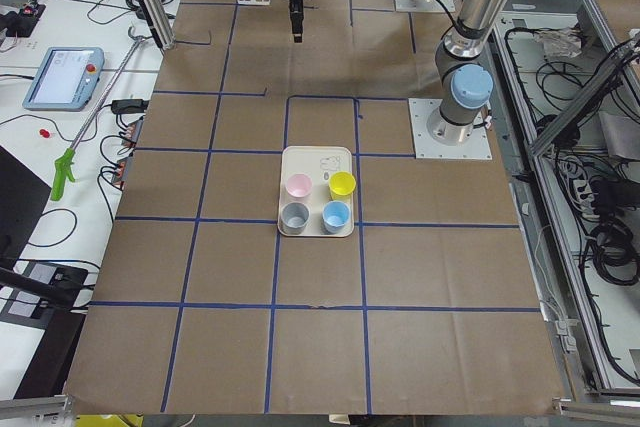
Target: Transfer IKEA cup to right arm and place on rack
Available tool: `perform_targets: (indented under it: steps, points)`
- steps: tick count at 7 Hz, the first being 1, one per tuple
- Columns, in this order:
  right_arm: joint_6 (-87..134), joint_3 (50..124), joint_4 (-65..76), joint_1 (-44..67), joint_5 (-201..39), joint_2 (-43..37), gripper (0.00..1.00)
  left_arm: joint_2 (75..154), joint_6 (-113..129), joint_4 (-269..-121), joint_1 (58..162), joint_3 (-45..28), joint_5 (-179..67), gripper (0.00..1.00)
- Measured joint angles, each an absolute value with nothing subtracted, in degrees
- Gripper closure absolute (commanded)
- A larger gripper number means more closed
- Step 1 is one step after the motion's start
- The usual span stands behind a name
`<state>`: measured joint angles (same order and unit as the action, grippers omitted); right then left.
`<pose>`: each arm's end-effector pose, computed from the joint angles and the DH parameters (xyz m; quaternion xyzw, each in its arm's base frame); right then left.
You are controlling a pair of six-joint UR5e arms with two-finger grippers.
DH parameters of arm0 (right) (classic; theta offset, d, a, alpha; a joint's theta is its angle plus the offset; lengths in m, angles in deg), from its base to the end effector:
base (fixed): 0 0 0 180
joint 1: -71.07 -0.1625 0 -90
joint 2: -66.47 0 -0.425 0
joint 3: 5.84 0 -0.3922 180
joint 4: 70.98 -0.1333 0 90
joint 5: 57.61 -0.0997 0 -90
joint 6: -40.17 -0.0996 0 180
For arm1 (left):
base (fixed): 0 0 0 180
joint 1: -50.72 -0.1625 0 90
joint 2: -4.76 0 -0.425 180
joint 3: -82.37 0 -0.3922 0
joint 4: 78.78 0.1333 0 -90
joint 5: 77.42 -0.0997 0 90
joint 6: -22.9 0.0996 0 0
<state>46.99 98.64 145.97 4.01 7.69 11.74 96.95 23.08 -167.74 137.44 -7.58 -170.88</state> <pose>-0.0763 -0.6291 0.2873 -0.0251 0.7746 -0.6319 0.0050 -0.0981 -0.5124 0.4712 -0.0267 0.9991 0.0105 0.0299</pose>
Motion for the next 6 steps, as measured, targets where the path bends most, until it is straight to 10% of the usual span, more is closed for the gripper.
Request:
perform_targets:
  steps: [6]
  points:
    - [46.2,96.7,146.3,3.9,7.5,14.9,0.85,97.4,23.3,-164.9,139.1,-7.4,-168.4,0.01]
